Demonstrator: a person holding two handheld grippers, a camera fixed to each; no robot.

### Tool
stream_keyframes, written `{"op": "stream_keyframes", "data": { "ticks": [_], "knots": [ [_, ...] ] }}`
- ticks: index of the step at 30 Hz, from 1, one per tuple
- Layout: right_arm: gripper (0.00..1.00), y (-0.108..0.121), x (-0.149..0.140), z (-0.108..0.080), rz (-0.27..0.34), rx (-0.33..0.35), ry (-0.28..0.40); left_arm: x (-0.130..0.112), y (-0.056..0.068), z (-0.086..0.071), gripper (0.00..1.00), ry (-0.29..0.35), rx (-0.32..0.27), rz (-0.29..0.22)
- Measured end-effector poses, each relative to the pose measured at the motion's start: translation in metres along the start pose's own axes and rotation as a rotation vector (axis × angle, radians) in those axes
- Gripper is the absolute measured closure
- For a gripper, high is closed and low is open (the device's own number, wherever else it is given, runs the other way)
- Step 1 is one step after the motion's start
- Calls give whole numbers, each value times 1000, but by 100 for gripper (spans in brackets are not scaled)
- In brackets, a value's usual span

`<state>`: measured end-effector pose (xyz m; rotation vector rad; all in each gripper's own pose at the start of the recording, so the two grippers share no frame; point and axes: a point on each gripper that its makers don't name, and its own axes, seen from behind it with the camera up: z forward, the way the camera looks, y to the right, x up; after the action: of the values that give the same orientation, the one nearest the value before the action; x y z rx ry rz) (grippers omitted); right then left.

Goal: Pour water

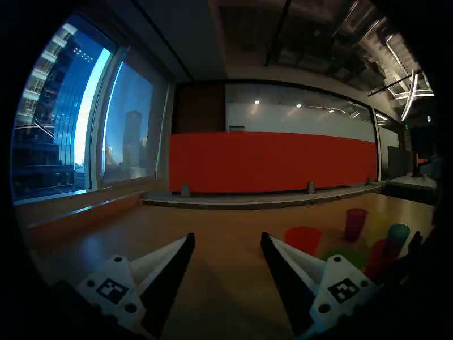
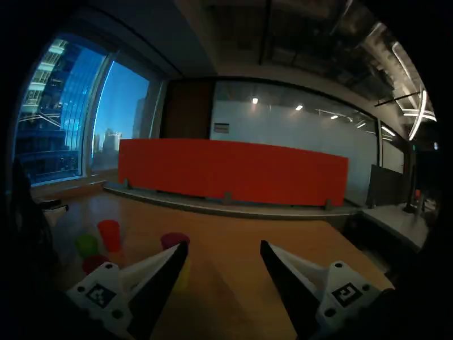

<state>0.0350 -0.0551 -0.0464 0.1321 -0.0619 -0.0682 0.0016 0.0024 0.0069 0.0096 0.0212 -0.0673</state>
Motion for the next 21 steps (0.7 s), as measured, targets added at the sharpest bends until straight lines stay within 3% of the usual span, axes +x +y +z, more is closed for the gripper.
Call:
{"op": "stream_keyframes", "data": {
  "ticks": [12,21],
  "knots": [
    [1,20,0,-6,-24,-19,47,0,0,0,14,0,0,0],
    [1,32,-11,4,-2,-39,79,0,0,0,14,0,0,1]
  ]
}}
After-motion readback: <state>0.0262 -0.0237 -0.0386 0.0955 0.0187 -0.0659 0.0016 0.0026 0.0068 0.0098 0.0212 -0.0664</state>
